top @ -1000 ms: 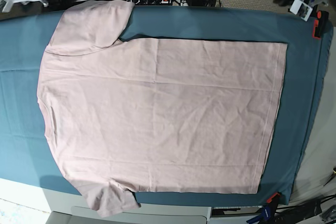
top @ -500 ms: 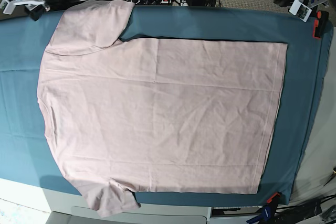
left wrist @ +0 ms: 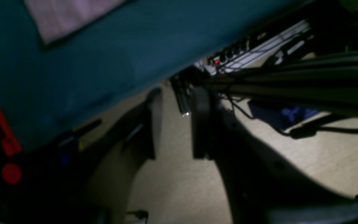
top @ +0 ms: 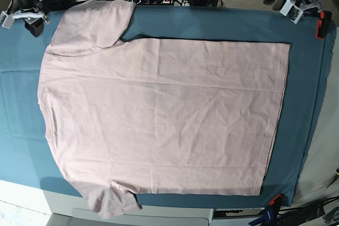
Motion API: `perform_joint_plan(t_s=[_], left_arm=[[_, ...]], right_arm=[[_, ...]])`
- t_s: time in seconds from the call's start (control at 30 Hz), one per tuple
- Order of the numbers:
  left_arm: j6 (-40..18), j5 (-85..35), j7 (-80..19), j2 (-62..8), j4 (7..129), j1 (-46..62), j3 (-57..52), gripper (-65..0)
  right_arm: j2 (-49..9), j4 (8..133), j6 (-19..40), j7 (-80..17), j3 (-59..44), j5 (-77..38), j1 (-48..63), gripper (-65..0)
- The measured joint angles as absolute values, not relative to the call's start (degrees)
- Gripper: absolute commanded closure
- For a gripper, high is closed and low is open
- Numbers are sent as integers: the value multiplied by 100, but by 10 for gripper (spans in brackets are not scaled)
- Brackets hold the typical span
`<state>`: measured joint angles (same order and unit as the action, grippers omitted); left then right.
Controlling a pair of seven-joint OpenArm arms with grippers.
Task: Fold the T-shirt properly
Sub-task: 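Grasp the shirt's shoulder edge corners with the left and right grippers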
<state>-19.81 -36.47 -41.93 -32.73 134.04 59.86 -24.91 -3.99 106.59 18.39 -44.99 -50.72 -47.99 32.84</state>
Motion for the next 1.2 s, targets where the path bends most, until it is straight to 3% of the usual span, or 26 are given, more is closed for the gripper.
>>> perform_joint_plan(t_s=[0.4, 0.87, 0.93, 1.0, 1.07, 1.2], left_arm=[[-1984, -3411, -4156, -3277, 13402, 5741, -2449, -177], [-1999, -2749, -3717, -3275, 13402, 5741, -2449, -177], [-1999, -2738, -3723, -3271, 13402, 5717, -2449, -177], [-1769, -2764, -3780, -3271, 13402, 5601, -2443, -177], [-1251, -2722, -3962, -3271, 13386, 5367, -2449, -177], [-1212, -3035, -4121, -3267, 12993, 4805, -2449, -177]], right_arm=[[-770, 9677, 2112, -4790, -4252, -5140, 3059, -209], [-825, 9671, 2515, -5441, -3750, -5520, 3030, -208], [-825, 9671, 2536, -5441, -3747, -5522, 3059, -154], [-823, 9668, 2556, -5472, -3747, -5457, 3103, -10], [-825, 9666, 2578, -5489, -3747, -5452, 3124, 0], [-823, 9668, 2578, -5485, -3747, -5452, 3124, 0]])
